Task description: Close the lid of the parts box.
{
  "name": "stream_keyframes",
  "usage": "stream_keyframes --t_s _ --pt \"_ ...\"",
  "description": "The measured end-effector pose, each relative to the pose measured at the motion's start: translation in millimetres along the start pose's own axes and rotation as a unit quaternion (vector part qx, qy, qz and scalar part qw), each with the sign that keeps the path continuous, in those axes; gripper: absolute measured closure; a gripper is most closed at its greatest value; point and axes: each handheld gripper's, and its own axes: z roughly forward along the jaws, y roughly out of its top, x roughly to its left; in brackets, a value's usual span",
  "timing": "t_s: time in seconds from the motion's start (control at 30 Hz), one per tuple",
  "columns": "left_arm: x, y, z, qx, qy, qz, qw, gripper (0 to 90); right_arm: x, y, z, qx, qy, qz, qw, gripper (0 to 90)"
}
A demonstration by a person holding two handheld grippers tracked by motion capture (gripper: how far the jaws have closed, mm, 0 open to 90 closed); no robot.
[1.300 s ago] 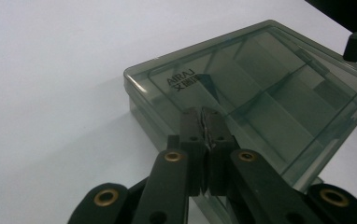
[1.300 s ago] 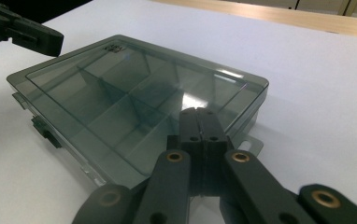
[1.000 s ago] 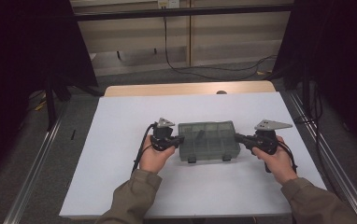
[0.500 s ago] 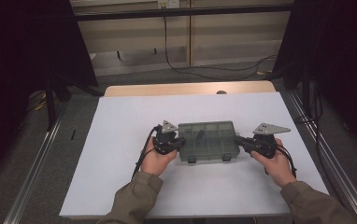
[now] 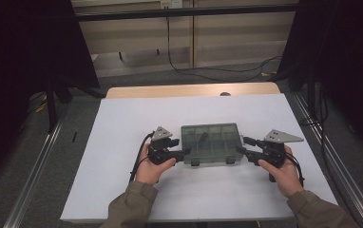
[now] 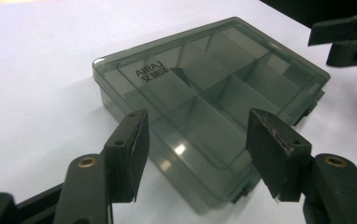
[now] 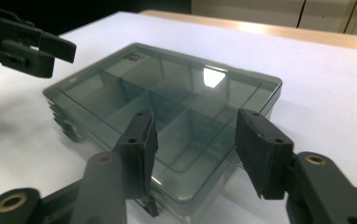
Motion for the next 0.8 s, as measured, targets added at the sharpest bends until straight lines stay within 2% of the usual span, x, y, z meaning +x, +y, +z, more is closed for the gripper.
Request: stream_keyframes --t_s 0.03,0.1,0.17,0.27,0.4,0.6,0.8 --pt "0.5 -0.7 -2.5 -0.004 -0.004 0.003 1.0 39.7 1.2 0.0 -2.0 -0.002 -0.002 0.004 1.0 42.6" --pt "1.8 -2.1 -7.9 -0.01 -0.01 0.014 0.9998 37.1 2.6 -0.6 -5.7 -0.008 0.001 0.007 0.9999 40.6" --pt "2.8 -4.2 -13.7 -0.014 -0.009 0.015 0.9998 32.3 4.3 -1.8 -8.7 -0.01 -0.002 0.007 0.9999 34.9" --pt "5.3 -7.6 -19.4 -0.018 -0.004 0.027 0.9995 28.5 6.8 -3.8 -13.4 -0.02 -0.002 0.003 0.9998 33.8" --pt "11.9 -13.3 -28.2 -0.021 0.001 0.022 0.9995 21.9 8.6 -5.0 -19.3 -0.032 -0.003 0.007 0.9995 28.5" --pt "17.4 -19.8 -39.3 -0.034 0.007 0.011 0.9994 16.9 12.0 -10.6 -24.7 -0.041 -0.005 0.011 0.9991 18.7" --pt "21.4 -24.8 -48.6 -0.048 0.015 0.013 0.9986 11.9 14.5 -14.1 -29.8 -0.053 -0.007 0.015 0.9985 13.3"
